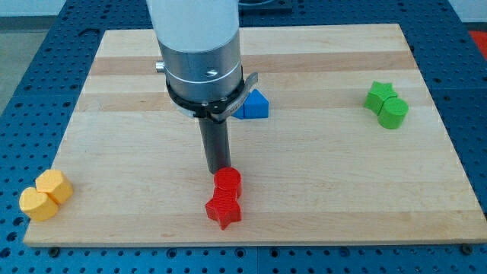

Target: Push the red star along with the red circle to the center of the board

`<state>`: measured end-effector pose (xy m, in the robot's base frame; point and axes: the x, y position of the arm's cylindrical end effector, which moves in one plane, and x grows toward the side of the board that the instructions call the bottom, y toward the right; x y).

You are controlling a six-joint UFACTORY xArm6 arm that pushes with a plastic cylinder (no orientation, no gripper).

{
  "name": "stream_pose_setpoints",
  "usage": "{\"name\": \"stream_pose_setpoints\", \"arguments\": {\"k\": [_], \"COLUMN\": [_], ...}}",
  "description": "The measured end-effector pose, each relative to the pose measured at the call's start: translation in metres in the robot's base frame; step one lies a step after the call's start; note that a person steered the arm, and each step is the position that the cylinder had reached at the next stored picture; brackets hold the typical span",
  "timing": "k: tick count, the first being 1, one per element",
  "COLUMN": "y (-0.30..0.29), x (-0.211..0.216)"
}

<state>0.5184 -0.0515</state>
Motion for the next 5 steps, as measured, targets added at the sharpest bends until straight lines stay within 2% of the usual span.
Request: {"name": "stream_pose_setpoints", "arguments": {"k": [1, 2, 3, 4, 5], "y": [0.031, 0.102, 0.153, 0.148, 0.117], "x": [-0.017, -0.021, 0.0, 0.052, 0.085]}}
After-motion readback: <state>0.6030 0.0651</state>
